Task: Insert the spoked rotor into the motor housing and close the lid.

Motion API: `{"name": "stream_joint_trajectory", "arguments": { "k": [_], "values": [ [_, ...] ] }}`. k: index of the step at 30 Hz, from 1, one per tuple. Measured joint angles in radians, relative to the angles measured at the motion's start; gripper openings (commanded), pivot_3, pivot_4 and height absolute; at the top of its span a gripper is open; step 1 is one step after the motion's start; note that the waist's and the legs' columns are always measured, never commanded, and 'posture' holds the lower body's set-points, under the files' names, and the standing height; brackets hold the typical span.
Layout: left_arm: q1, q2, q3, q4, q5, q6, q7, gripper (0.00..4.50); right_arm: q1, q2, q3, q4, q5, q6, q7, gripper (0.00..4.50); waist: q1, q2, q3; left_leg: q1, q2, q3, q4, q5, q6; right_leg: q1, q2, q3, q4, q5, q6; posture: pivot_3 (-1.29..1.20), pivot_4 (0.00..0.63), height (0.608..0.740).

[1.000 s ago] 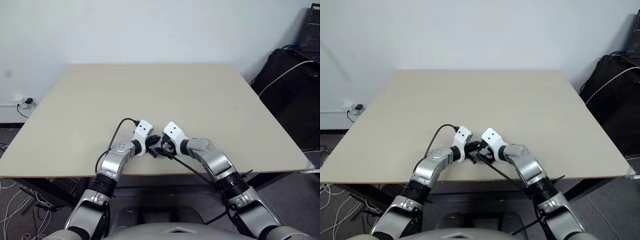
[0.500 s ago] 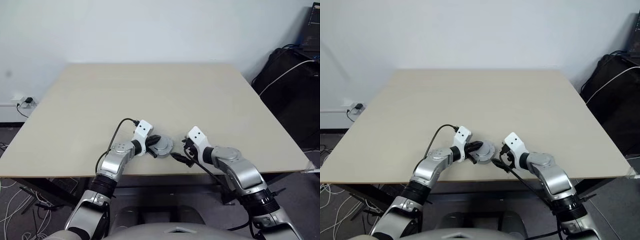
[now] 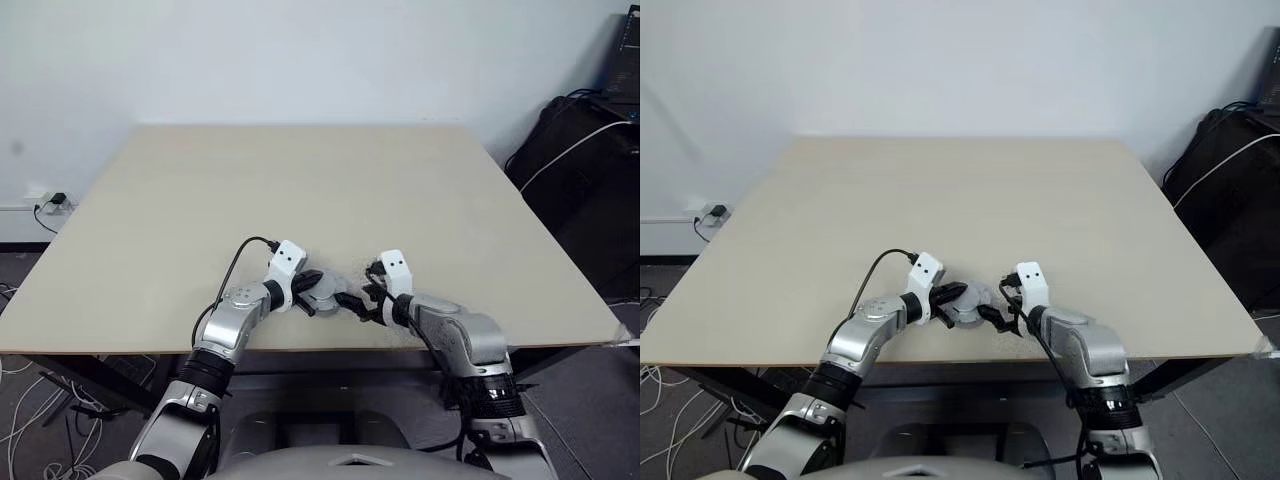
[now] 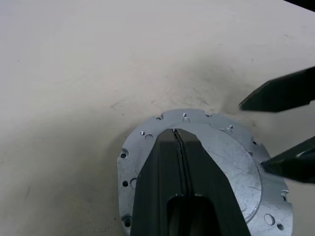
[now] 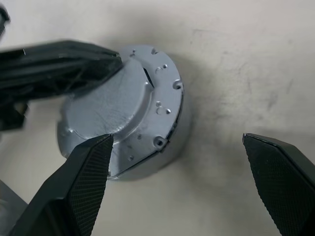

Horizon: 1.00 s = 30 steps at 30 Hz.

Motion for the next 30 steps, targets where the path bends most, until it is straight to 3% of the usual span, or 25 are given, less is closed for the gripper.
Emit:
{"name": "stream_joint_trajectory", "arguments": {
  "k": [11, 25, 30],
  "values": [
    [0.004, -0.001, 0.01, -0.003, -0.003, 0.001, 0.0, 0.0, -0.087, 0.189, -0.241, 0.096, 0.138, 0.15, -0.133, 4.48, -0.004, 0.003, 0.0, 0.0, 0.0, 0.0, 0.0, 0.0, 0.0, -0.001, 0.001, 0.001, 0.0, 0.001, 0.0, 0.0, 0.0, 0.74],
    [0.009, 0.0, 0.011, -0.01, -0.003, 0.0, -0.002, 0.0, -0.103, 0.249, -0.347, 0.129, 0.22, 0.27, -0.211, 4.48, -0.006, 0.004, 0.0, 0.0, 0.0, 0.001, 0.0, 0.0, 0.0, -0.001, 0.002, 0.001, -0.001, 0.001, 0.0, 0.0, 0.0, 0.74],
    [0.017, 0.003, 0.016, -0.017, -0.003, 0.0, -0.002, 0.0, -0.112, 0.281, -0.447, 0.158, 0.282, 0.368, -0.212, 4.48, -0.008, 0.005, 0.0, 0.0, 0.0, 0.0, -0.001, 0.0, 0.0, -0.001, 0.002, 0.001, 0.0, 0.001, 0.0, 0.0, 0.0, 0.74]
  ]
}}
